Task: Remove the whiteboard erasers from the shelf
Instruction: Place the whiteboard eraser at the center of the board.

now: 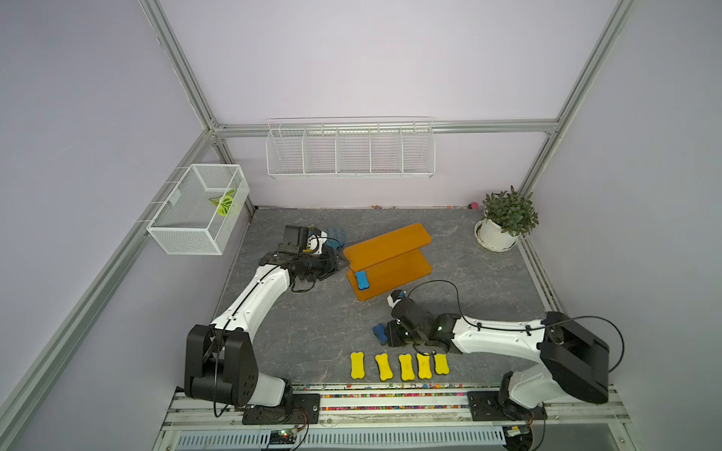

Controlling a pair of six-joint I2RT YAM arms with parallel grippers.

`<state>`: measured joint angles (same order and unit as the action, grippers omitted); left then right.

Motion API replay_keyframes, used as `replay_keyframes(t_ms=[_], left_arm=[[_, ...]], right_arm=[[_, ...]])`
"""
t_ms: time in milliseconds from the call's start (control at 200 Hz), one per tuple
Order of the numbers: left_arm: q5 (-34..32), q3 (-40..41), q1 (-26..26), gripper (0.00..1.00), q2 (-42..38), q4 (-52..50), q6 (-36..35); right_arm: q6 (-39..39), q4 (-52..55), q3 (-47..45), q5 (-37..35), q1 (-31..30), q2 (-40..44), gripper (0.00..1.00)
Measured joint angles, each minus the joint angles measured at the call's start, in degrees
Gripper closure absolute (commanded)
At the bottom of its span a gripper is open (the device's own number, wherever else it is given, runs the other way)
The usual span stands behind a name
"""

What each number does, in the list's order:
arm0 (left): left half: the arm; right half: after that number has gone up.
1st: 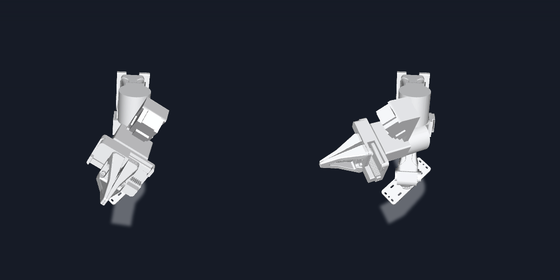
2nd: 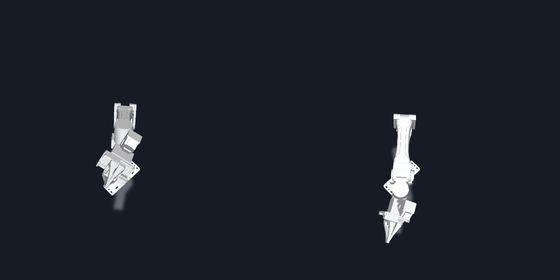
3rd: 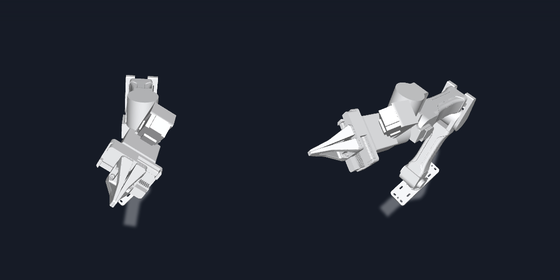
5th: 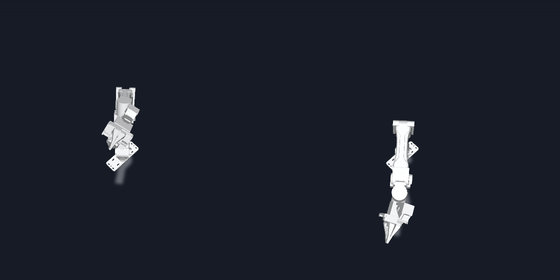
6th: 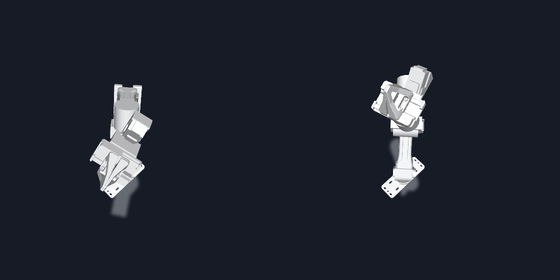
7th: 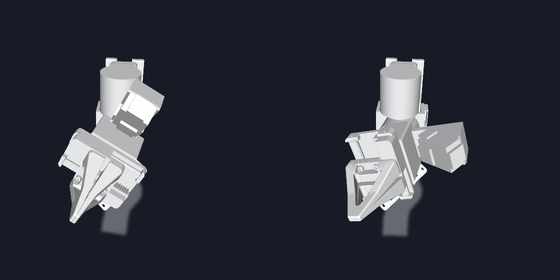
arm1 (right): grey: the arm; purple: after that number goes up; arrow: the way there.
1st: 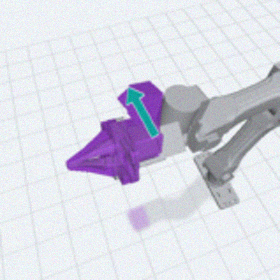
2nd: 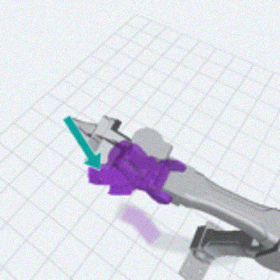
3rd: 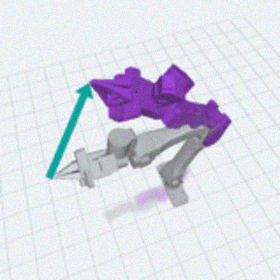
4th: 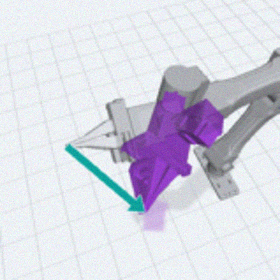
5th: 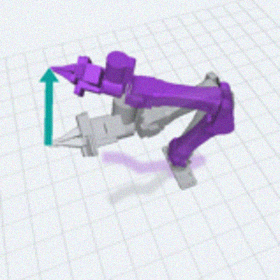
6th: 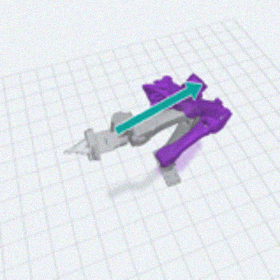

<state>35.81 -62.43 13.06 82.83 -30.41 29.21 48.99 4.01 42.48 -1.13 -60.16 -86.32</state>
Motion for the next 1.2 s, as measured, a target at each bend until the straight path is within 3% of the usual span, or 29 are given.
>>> replay_keyframes(t_ms=[305,475,1200], left_arm=[[-1.4,0.0,-0.4,0.53,0.1,-0.4,-0.6],[-1.5,0.0,-0.4,0.54,0.1,-0.6,-0.8],[-1.5,0.0,-0.6,0.54,0.1,-1.2,-0.9]], right_arm=[[0.3,3.0,0.6,3.2,-0.2,-2.6,0.75],[0.6,3.5,0.9,4.9,-0.2,-2.7,0.63],[0.7,3.5,3.0,6.7,-1.4,-3.8,0.63]])
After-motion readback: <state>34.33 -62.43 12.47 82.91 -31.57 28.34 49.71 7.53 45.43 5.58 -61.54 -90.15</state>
